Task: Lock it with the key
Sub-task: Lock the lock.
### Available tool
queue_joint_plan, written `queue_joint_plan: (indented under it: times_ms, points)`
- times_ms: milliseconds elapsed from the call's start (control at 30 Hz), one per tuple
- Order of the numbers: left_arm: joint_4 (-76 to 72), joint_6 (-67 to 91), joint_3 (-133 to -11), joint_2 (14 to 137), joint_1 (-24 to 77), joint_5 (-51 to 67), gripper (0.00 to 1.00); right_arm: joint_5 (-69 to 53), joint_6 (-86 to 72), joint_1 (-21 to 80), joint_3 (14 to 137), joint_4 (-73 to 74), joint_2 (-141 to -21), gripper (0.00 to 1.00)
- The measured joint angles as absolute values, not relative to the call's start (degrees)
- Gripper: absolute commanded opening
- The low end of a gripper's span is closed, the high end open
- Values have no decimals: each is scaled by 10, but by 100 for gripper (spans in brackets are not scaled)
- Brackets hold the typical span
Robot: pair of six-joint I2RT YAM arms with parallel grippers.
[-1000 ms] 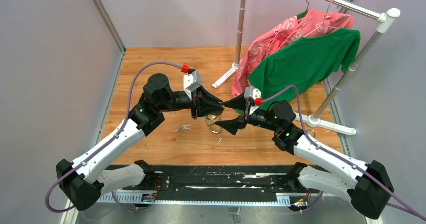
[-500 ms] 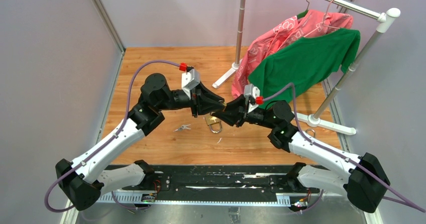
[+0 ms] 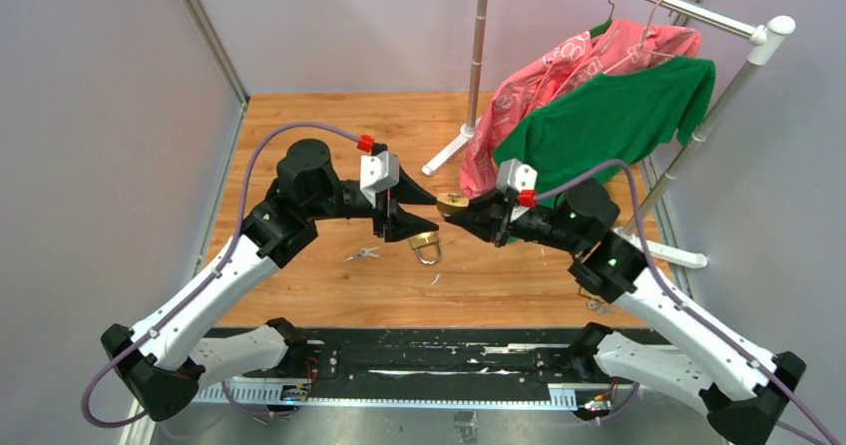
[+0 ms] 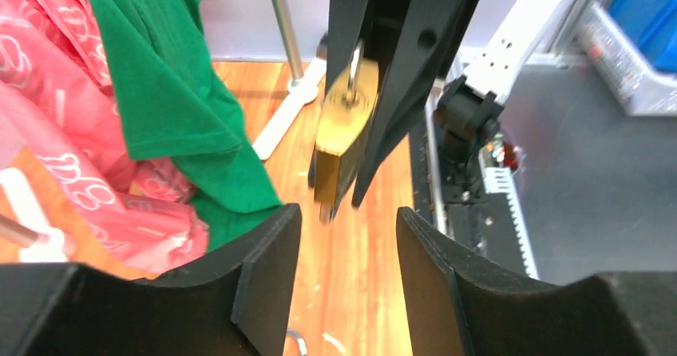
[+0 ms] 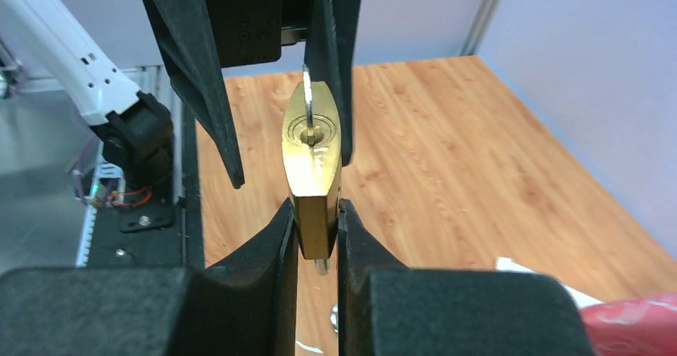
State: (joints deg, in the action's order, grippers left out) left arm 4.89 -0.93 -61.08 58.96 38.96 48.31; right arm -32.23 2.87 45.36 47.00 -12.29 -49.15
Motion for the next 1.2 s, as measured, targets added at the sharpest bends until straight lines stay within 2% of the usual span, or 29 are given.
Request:
queue_joint_plan:
  times_ms: [200, 400, 633, 967, 1200]
  points:
    - [191, -153, -683, 595, 392, 442, 55, -274, 139, 454, 590, 98, -488, 0]
    - [273, -257, -730, 609, 424, 393, 56, -249, 213, 461, 661, 237, -530, 0]
    - [274, -259, -730, 632, 471, 370, 52, -255, 244, 480, 677, 273, -547, 0]
    - [237, -219, -730, 660, 502, 339, 35, -256, 253, 481, 677, 276, -541, 0]
    - [234, -214, -737, 661, 505, 333, 37, -255, 257, 482, 677, 279, -536, 0]
